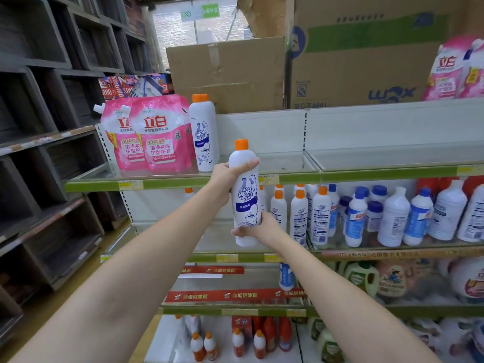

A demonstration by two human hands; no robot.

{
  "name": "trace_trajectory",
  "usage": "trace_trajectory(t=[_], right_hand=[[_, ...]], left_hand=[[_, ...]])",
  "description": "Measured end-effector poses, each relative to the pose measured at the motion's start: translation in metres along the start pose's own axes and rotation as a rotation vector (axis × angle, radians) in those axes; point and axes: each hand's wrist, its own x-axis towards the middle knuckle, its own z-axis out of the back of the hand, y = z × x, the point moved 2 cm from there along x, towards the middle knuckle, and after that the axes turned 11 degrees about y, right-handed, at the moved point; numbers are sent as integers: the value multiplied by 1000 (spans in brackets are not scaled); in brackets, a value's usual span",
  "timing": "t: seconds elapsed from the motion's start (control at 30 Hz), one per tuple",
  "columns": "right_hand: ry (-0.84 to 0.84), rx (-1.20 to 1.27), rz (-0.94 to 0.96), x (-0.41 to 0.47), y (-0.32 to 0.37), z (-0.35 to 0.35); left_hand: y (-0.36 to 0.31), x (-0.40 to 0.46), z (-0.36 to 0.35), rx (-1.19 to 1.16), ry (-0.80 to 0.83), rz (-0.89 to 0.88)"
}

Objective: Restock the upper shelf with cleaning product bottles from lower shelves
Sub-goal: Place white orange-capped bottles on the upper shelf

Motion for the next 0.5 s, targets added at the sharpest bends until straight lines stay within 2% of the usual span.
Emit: trace_trajectory(t=[0.33, 0.5], right_hand=[[-113, -72, 64, 39, 13, 4], [-222, 61, 159, 71, 26, 5]], left_hand=[[-21, 15, 10, -15, -79, -121], [-46, 36, 27, 9, -83, -230]])
